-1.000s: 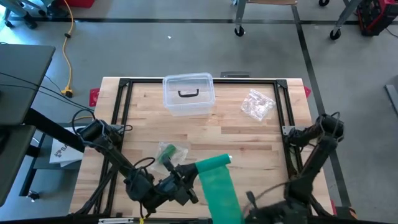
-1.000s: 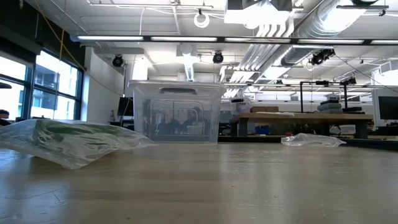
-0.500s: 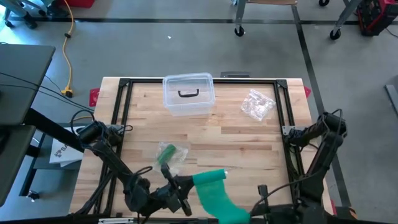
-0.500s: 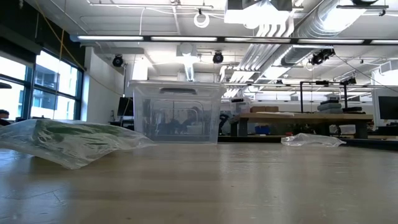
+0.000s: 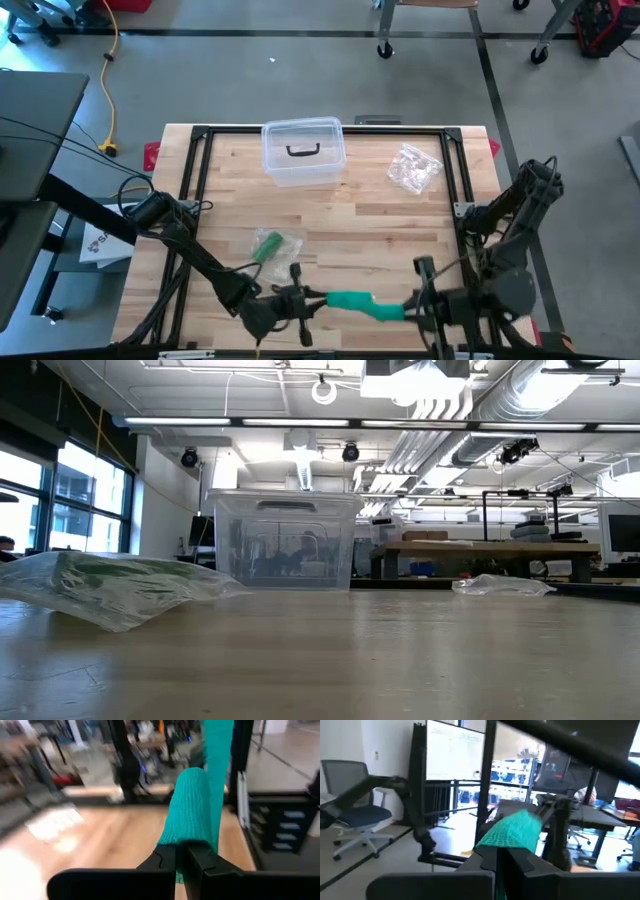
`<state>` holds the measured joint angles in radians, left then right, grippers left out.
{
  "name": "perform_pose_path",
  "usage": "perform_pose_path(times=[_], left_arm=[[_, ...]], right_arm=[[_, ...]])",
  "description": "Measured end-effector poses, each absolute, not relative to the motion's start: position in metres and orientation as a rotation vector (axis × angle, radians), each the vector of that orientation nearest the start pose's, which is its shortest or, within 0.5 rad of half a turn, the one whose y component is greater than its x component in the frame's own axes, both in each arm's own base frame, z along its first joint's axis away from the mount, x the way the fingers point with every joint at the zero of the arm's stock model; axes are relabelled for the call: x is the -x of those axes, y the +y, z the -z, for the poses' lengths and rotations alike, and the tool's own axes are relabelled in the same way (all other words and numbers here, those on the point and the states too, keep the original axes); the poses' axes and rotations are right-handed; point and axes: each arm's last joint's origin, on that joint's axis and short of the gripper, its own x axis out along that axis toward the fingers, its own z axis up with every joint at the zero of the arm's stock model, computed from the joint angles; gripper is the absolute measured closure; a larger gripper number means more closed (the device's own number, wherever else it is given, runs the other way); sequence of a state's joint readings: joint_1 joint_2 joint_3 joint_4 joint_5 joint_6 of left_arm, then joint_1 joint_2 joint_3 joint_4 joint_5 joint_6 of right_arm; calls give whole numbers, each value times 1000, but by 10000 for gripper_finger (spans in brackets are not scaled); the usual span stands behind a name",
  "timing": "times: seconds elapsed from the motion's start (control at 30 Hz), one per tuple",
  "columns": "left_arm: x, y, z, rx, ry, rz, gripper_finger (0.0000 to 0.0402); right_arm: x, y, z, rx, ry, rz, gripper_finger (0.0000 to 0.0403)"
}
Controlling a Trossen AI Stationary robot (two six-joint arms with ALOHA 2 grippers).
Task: Roll bandage
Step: Roll the dark green bandage
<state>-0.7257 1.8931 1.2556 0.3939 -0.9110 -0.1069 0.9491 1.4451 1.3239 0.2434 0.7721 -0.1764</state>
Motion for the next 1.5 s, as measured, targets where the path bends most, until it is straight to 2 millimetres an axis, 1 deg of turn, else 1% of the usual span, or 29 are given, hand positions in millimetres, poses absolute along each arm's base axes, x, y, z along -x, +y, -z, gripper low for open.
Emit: perform_pose_path(times=[0.1, 0.27, 0.37, 0.4, 0.47, 0.57, 0.63, 0.7, 0.8, 0.9, 1.0, 1.07, 1.1, 1.17, 1.23, 1.3, 1.37, 1.5], left_arm=[[-328, -261, -230, -6, 204, -147, 401], [-327, -268, -229, 46, 236, 16, 401], [-326, -272, -229, 111, 262, 131, 401], [-326, -273, -229, 121, 272, 141, 400], [-325, -271, -225, 134, 296, 102, 400], [-325, -263, -218, 133, 342, -22, 399], [-327, -257, -214, 134, 359, -96, 399], [-328, -250, -211, 137, 361, -188, 398], [-329, -240, -208, 115, 350, -310, 398], [-333, -230, -211, 115, 347, -362, 398], [-338, -222, -210, 119, 361, -371, 397], [-341, -218, -210, 131, 374, -360, 397], [-342, -217, -210, 136, 378, -351, 397], [-344, -216, -210, 142, 387, -326, 397], [-344, -218, -211, 148, 394, -286, 397], [-343, -222, -211, 162, 412, -232, 397], [-340, -228, -210, 180, 439, -172, 397], [-330, -245, -209, 206, 493, -32, 397]], right_arm=[[-209, 237, -407, 111, -46, -151, 403], [-218, 209, -403, 84, 70, -85, 403], [-227, 201, -398, 78, 113, -78, 403], [-229, 199, -398, 74, 114, -87, 403], [-233, 197, -401, 52, 93, -157, 403], [-233, 202, -408, 24, 27, -331, 403], [-229, 208, -414, -2, -29, -478, 403], [-223, 216, -420, -32, -81, -621, 403], [-214, 232, -421, -50, -127, -796, 403], [-206, 251, -417, -29, -167, -882, 403], [-197, 260, -419, -13, -231, -908, 403], [-194, 263, -420, 0, -255, -889, 403], [-193, 263, -421, 5, -267, -849, 403], [-193, 261, -424, 0, -277, -712, 403], [-192, 255, -428, -4, -267, -557, 403], [-191, 245, -431, 9, -240, -385, 403], [-191, 234, -435, 17, -217, -251, 403], [-195, 206, -442, -35, -162, -173, 403]])
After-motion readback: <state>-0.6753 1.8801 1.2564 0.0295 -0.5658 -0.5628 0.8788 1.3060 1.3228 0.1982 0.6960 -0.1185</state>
